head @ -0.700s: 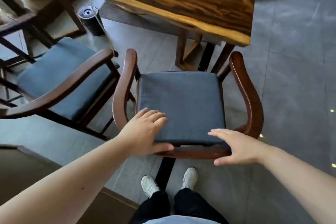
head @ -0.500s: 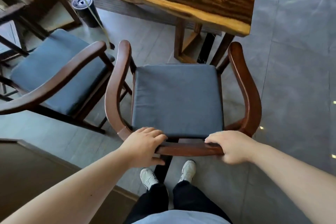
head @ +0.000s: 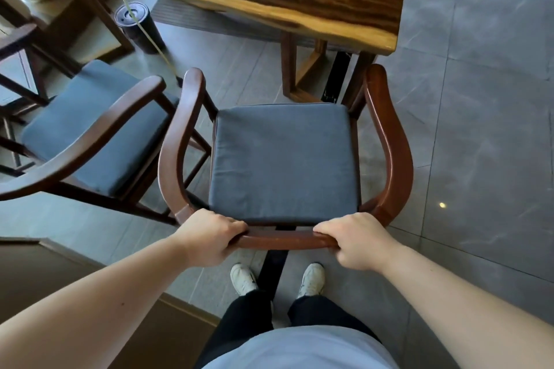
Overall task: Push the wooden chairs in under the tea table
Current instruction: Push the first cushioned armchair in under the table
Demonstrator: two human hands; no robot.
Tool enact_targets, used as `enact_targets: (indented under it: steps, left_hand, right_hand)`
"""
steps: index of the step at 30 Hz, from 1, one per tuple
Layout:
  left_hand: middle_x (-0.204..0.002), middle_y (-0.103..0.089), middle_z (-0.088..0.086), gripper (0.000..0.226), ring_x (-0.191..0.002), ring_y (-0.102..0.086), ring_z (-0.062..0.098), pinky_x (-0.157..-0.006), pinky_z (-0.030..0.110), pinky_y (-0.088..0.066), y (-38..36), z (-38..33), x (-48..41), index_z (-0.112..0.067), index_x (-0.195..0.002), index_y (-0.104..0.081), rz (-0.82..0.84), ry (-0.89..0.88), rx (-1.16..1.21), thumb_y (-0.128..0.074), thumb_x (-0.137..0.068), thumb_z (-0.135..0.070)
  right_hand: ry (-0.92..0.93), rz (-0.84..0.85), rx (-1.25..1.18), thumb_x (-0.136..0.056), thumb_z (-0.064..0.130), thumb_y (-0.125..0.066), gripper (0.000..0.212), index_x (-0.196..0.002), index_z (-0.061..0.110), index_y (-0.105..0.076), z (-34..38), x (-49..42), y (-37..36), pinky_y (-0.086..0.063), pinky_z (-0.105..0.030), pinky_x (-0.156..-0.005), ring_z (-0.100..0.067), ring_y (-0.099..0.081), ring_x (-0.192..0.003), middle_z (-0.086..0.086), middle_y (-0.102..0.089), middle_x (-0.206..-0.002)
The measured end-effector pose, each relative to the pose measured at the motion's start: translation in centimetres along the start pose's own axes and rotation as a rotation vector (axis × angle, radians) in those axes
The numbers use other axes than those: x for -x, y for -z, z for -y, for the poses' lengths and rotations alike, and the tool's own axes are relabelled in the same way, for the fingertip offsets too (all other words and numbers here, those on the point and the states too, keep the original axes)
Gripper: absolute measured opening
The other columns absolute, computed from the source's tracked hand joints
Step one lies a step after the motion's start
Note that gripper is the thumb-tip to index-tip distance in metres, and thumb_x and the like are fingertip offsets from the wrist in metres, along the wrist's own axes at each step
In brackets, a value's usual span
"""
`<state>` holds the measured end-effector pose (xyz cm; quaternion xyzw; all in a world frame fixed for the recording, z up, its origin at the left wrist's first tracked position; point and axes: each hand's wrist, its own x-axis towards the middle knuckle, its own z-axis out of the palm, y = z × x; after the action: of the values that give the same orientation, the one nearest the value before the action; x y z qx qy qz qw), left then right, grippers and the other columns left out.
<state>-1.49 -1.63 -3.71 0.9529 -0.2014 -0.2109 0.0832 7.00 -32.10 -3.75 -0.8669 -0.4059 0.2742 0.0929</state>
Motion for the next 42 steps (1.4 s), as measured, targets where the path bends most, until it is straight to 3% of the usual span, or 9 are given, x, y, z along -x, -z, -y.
enact_targets:
  steps: [6,9,14,18,22,28,33,37,42]
  left_hand:
    - [-0.088,-0.071,-0.007,0.032,-0.079,-0.065,0.023,-0.066,0.036,-0.053,1.9,4.4,0.2,-0.031,-0.108,-0.063,0.036,0.07,-0.063,-0.056,-0.076,-0.028]
    - [-0.095,-0.07,-0.008,0.037,-0.086,-0.064,0.022,-0.071,0.034,-0.051,3.2,7.0,-0.1,-0.033,-0.112,-0.061,0.068,0.076,-0.088,-0.048,-0.077,-0.034]
    - [-0.094,-0.07,-0.011,0.028,-0.088,-0.065,0.02,-0.067,0.031,-0.049,4.8,11.6,-0.2,-0.037,-0.107,-0.063,-0.025,0.103,-0.092,-0.058,-0.08,-0.031]
    - [-0.079,-0.069,-0.01,0.021,-0.077,-0.065,0.022,-0.061,0.031,-0.049,4.3,13.3,-0.1,-0.032,-0.093,-0.066,-0.155,0.062,-0.104,-0.067,-0.073,-0.023]
    - [-0.078,-0.068,-0.008,0.027,-0.074,-0.066,0.022,-0.062,0.03,-0.05,3.9,12.9,-0.2,-0.027,-0.093,-0.065,-0.188,-0.006,-0.138,-0.068,-0.066,-0.023]
    - [-0.077,-0.063,-0.004,0.022,-0.074,-0.062,0.026,-0.056,0.033,-0.048,3.7,6.6,-2.4,-0.021,-0.088,-0.059,-0.222,-0.095,-0.117,-0.062,-0.068,-0.028]
    - [-0.082,-0.061,-0.004,0.019,-0.078,-0.061,0.026,-0.054,0.03,-0.035,3.0,1.5,-4.4,-0.021,-0.089,-0.057,-0.215,0.004,-0.092,-0.06,-0.075,-0.033]
    - [-0.066,-0.062,-0.003,0.018,-0.06,-0.062,0.03,-0.049,0.032,-0.045,1.9,0.9,-5.0,-0.021,-0.073,-0.057,-0.272,0.115,-0.077,-0.052,-0.072,-0.038]
    - [-0.058,-0.061,-0.006,0.023,-0.054,-0.061,0.026,-0.05,0.029,-0.044,1.6,0.6,-5.0,-0.022,-0.065,-0.057,-0.355,0.137,-0.069,-0.04,-0.069,-0.037]
  right_hand:
    - [-0.049,-0.116,-0.002,-0.081,0.033,-0.056,0.031,-0.111,0.032,-0.061,3.0,-3.2,-0.5,-0.049,-0.036,-0.075,-0.025,-0.065,-0.095,0.007,-0.071,-0.104]
    - [-0.081,-0.124,-0.01,-0.083,0.036,-0.057,0.03,-0.112,0.032,-0.06,4.3,-5.4,-0.1,-0.049,-0.037,-0.076,-0.027,-0.065,-0.095,0.005,-0.071,-0.104]
    - [-0.13,-0.15,-0.007,-0.085,0.039,-0.059,0.027,-0.111,0.03,-0.059,6.8,-9.4,0.3,-0.048,-0.039,-0.074,-0.03,-0.064,-0.097,0.003,-0.071,-0.104]
    - [-0.097,-0.2,-0.156,-0.082,0.038,-0.062,0.032,-0.112,0.03,-0.061,6.5,-10.1,0.3,-0.052,-0.039,-0.077,-0.023,-0.063,-0.099,0.007,-0.07,-0.106]
    - [-0.142,-0.212,-0.237,-0.069,0.031,-0.074,0.049,-0.115,0.018,-0.064,1.7,-7.7,-1.3,-0.048,-0.04,-0.091,-0.025,-0.063,-0.104,-0.002,-0.07,-0.112]
    - [-0.164,0.018,-0.052,-0.07,0.032,-0.074,0.059,-0.125,0.021,-0.056,-3.1,-6.7,-0.9,-0.035,-0.035,-0.106,-0.02,-0.054,-0.113,0.003,-0.062,-0.123]
    - [0.005,0.304,0.251,-0.064,0.05,-0.068,0.044,-0.1,0.026,-0.061,-6.0,-9.5,1.8,-0.047,-0.038,-0.083,-0.021,-0.062,-0.089,0.005,-0.068,-0.094]
    - [0.116,0.579,0.351,-0.064,0.042,-0.07,0.032,-0.085,0.021,-0.06,-5.9,-12.8,2.6,-0.053,-0.035,-0.066,-0.027,-0.063,-0.081,-0.001,-0.068,-0.084]
    - [0.193,0.599,0.286,-0.062,0.035,-0.067,0.02,-0.072,0.022,-0.054,-7.1,-12.9,2.7,-0.043,-0.03,-0.055,-0.022,-0.059,-0.069,0.004,-0.061,-0.071]
